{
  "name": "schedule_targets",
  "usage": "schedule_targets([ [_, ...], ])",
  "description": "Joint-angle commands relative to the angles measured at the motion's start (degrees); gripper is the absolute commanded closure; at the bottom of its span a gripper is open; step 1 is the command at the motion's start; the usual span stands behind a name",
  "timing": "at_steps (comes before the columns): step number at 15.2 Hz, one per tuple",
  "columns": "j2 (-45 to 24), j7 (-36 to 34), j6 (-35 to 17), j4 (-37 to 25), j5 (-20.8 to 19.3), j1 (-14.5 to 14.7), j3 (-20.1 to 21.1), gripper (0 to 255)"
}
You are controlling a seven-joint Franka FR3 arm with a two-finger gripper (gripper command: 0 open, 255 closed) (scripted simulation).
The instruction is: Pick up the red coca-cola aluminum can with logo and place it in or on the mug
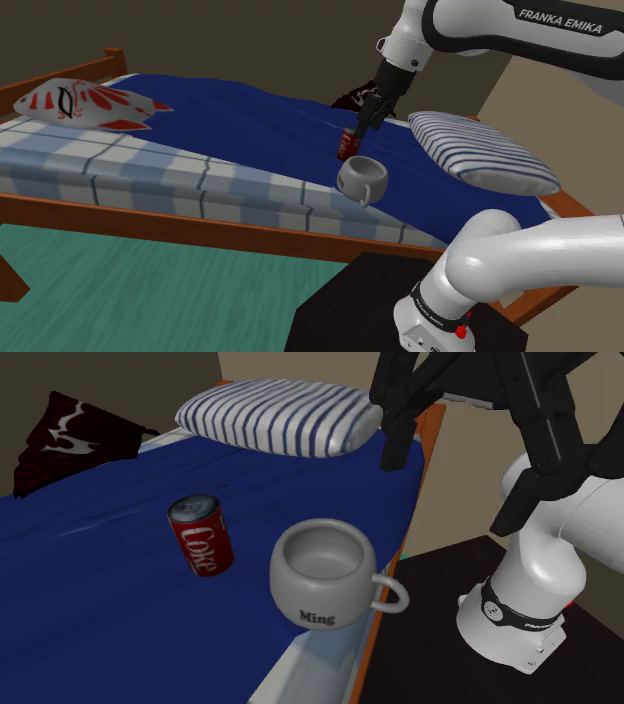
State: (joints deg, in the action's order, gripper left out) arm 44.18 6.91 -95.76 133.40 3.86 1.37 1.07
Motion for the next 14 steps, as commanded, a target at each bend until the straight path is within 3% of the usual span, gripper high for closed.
schedule_targets([
  [1,0.0,0.0,0.0,0.0,0.0,0.0,0.0,0],
  [14,-19.49,11.35,-9.99,-6.38,-5.76,-4.61,-10.55,0],
])
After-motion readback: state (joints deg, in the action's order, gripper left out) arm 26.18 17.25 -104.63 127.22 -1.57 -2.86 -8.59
